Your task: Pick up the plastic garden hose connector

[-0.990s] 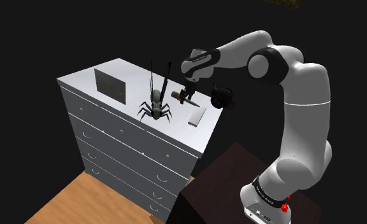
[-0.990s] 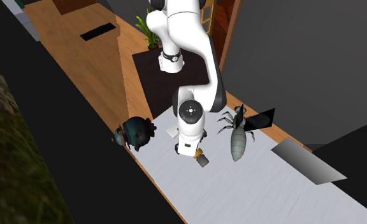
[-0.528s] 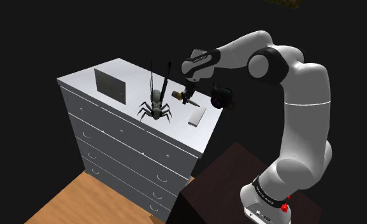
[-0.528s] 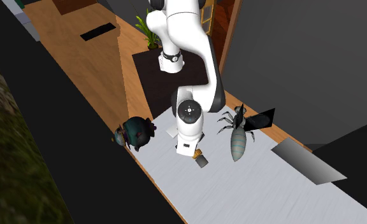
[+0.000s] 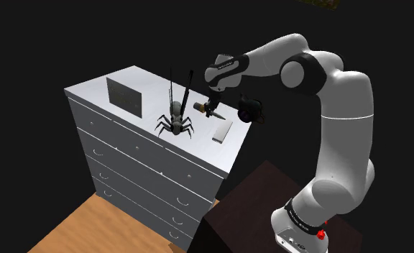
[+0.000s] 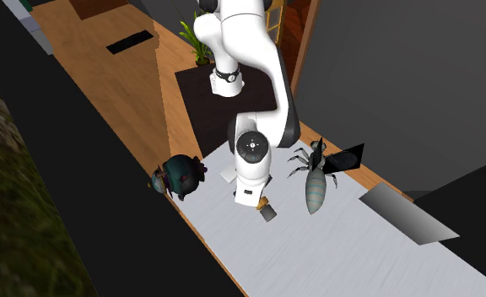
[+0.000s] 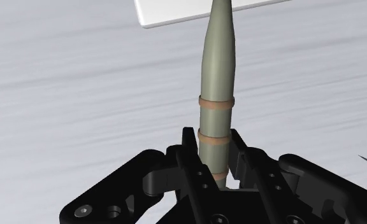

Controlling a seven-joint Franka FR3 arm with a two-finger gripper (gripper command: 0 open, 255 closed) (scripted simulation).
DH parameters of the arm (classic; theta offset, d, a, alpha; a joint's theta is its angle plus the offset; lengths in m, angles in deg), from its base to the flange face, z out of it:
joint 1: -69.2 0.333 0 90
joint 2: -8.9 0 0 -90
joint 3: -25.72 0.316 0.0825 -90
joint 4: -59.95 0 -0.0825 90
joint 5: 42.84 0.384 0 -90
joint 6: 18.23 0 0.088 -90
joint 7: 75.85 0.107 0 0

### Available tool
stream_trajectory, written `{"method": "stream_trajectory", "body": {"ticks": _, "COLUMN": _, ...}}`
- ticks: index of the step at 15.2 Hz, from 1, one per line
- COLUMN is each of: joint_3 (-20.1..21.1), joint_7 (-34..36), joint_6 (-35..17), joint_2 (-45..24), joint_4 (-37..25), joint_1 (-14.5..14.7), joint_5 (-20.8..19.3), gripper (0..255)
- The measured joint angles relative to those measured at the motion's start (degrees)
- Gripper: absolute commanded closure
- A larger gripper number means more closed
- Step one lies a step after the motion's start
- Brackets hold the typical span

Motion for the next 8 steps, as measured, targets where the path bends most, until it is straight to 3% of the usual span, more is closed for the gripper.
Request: {"method": "stream_trajectory", "body": {"ticks": 8, "joint_3": -0.4, "joint_7": 0.6, "joint_6": 4.4, "joint_2": 3.4, "joint_4": -0.9, "joint_1": 0.2, "joint_5": -0.8, "gripper": 255}}
